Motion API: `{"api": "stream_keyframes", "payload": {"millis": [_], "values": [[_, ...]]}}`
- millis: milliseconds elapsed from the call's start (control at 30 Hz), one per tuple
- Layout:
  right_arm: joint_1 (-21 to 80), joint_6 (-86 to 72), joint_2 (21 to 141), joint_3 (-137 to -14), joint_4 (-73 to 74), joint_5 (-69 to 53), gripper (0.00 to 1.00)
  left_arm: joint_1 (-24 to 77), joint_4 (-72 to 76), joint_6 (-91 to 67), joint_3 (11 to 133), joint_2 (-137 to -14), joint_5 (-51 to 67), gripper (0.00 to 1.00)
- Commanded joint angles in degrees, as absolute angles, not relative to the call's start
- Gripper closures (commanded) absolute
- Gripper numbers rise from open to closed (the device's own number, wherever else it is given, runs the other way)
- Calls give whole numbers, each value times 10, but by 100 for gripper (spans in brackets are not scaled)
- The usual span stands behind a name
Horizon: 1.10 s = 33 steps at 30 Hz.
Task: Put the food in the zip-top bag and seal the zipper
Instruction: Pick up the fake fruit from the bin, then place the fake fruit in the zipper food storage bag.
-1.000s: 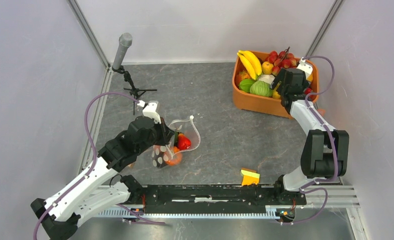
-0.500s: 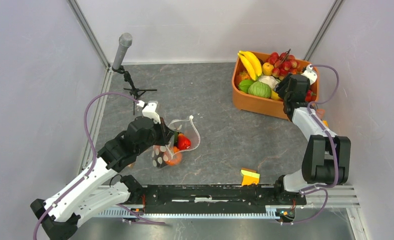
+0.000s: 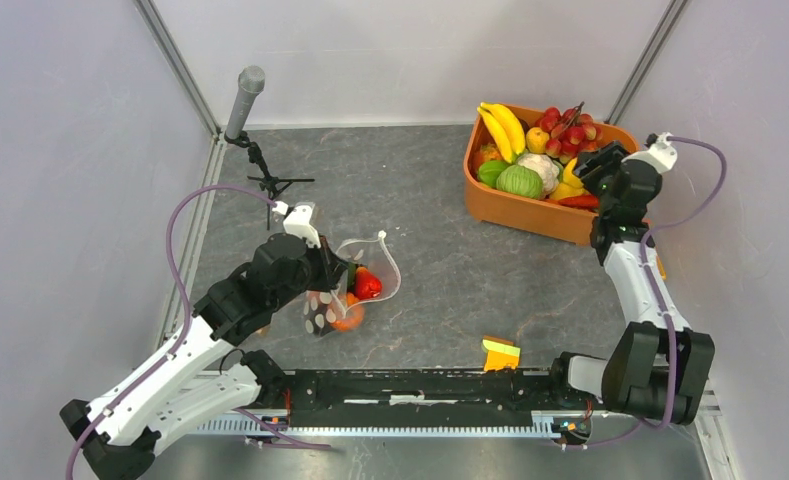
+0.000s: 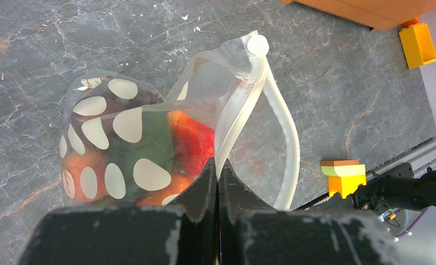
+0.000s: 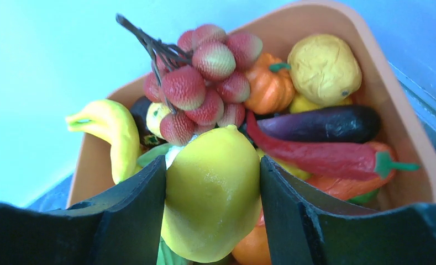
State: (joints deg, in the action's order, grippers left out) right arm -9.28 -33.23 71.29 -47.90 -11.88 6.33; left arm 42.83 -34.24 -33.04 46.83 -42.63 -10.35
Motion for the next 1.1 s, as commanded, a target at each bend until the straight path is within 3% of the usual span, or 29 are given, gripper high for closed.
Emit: {"api": "stream_keyframes", "payload": {"millis": [0, 367, 700, 1067], "values": [[-129, -351, 688, -471, -167, -63, 65, 427, -341, -331, 467, -416, -107, 97], [-115, -435, 635, -429, -310, -336, 61, 427, -322, -339, 468, -427, -103, 97], [70, -373, 615, -413, -329, -372, 60, 427, -312, -339, 471, -444, -98, 98], [304, -235, 627, -424, -254, -326, 58, 427, -301, -348, 459, -442, -92, 98]]}}
